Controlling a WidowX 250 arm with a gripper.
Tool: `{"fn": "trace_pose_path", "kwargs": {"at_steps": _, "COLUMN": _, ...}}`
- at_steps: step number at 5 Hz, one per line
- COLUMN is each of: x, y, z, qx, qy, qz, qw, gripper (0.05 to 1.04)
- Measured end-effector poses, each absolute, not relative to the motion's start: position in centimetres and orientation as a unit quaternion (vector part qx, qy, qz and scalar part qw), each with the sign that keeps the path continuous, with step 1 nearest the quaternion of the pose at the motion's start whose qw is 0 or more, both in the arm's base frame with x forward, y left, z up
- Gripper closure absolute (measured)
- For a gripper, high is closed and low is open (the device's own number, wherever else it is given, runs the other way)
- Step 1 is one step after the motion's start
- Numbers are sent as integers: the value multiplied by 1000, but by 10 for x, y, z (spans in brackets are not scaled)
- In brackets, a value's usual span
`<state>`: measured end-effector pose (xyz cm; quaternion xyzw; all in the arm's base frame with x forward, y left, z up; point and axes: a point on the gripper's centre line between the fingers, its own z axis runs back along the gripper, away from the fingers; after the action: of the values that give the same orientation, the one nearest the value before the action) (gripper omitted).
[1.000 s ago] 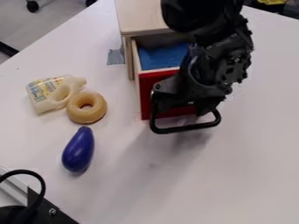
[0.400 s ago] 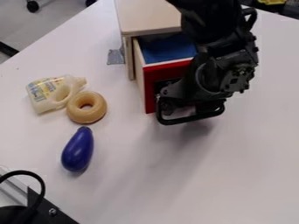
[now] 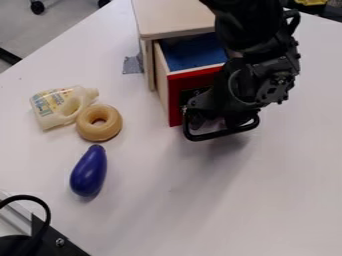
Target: Close the drawer
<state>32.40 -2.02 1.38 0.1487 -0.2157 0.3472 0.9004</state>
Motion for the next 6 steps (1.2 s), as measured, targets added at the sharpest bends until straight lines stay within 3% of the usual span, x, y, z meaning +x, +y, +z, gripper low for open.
{"fn": "trace_pose_path", "kwargs": {"at_steps": 2, "x": 337, "y": -11, "z": 10, "qx": 151, "qy": -197, "qz": 355, "qw": 902, "gripper": 87}}
{"fn": "trace_pose_path", "kwargs": {"at_steps": 4, "x": 342, "y": -2, "z": 18, "qx": 48, "qy": -52, "qz": 399, "qw": 914, "gripper": 91}}
{"fn": "trace_pose_path", "kwargs": {"at_steps": 6, "x": 350, "y": 12, "z": 28, "qx": 25, "qy": -47, "qz": 414, "qw": 909, "gripper": 87}}
